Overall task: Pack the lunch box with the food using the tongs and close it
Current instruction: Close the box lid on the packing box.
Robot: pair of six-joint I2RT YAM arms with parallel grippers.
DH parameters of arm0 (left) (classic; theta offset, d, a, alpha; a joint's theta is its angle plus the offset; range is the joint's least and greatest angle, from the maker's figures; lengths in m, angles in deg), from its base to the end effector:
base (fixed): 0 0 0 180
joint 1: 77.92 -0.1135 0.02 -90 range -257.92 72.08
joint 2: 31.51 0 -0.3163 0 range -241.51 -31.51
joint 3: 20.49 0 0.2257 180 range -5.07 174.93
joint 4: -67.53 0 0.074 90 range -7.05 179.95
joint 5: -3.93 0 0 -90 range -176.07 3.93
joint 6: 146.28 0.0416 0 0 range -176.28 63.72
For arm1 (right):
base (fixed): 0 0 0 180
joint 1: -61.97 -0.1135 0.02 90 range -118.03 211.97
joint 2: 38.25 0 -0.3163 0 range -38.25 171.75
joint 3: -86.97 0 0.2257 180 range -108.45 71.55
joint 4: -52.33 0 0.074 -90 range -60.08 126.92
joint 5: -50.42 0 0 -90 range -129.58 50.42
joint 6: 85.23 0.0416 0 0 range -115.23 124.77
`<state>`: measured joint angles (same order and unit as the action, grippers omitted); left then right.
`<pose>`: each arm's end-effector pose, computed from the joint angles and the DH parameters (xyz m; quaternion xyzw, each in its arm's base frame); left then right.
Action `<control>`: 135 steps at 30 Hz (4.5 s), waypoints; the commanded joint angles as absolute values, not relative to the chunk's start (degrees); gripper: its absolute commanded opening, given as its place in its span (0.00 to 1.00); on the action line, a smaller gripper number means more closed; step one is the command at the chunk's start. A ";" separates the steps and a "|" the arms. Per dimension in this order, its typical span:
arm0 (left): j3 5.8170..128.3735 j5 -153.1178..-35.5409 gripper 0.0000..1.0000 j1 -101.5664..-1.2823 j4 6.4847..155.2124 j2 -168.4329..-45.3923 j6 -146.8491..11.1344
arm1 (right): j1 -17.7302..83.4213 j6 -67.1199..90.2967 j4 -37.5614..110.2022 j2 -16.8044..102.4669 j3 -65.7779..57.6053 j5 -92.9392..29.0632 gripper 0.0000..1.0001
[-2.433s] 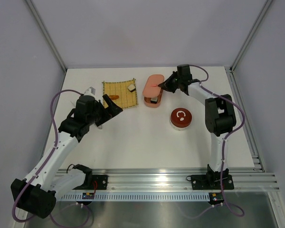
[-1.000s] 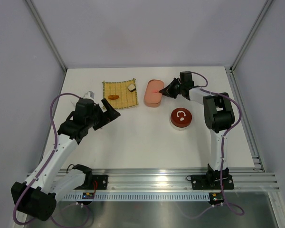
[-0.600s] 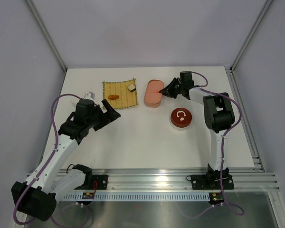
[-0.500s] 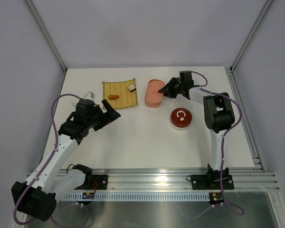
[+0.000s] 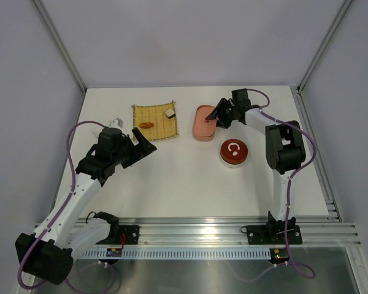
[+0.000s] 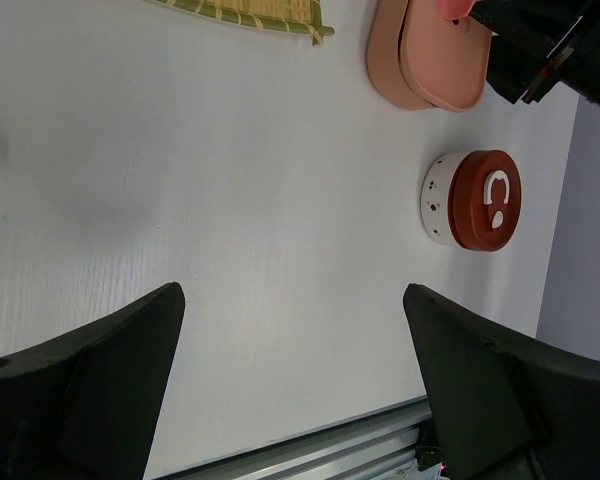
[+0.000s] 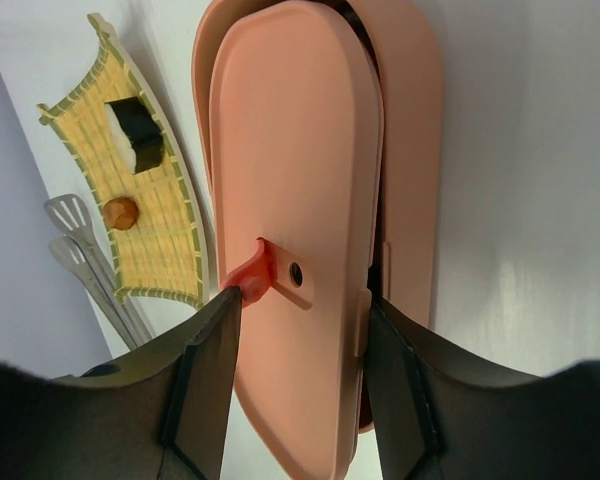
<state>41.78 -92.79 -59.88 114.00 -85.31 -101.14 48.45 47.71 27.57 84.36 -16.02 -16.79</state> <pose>0.1385 -0.0502 0.3310 -0.1831 0.8787 -0.2733 0.3458 0.4662 0.1287 0.2256 0.1554 0.8935 0.3402 0.2487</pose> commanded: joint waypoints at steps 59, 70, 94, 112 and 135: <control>39.40 -97.23 0.93 -60.17 108.18 -87.32 -101.19 | 48.17 39.58 8.97 78.03 -18.98 -28.41 0.09; 38.87 -97.32 0.93 -60.17 107.91 -86.97 -101.37 | 48.00 36.68 6.77 76.36 -20.38 -30.44 0.49; 39.49 -96.61 0.93 -60.26 109.41 -85.91 -100.93 | 40.97 27.10 -6.68 90.76 -44.03 -43.45 0.51; 38.96 -96.44 0.93 -60.43 109.58 -85.56 -101.01 | 34.82 22.88 -6.85 84.62 -43.68 -54.52 0.50; 38.08 -96.53 0.93 -60.52 109.23 -85.74 -101.45 | 31.56 23.14 -6.33 78.30 -38.14 -54.43 0.50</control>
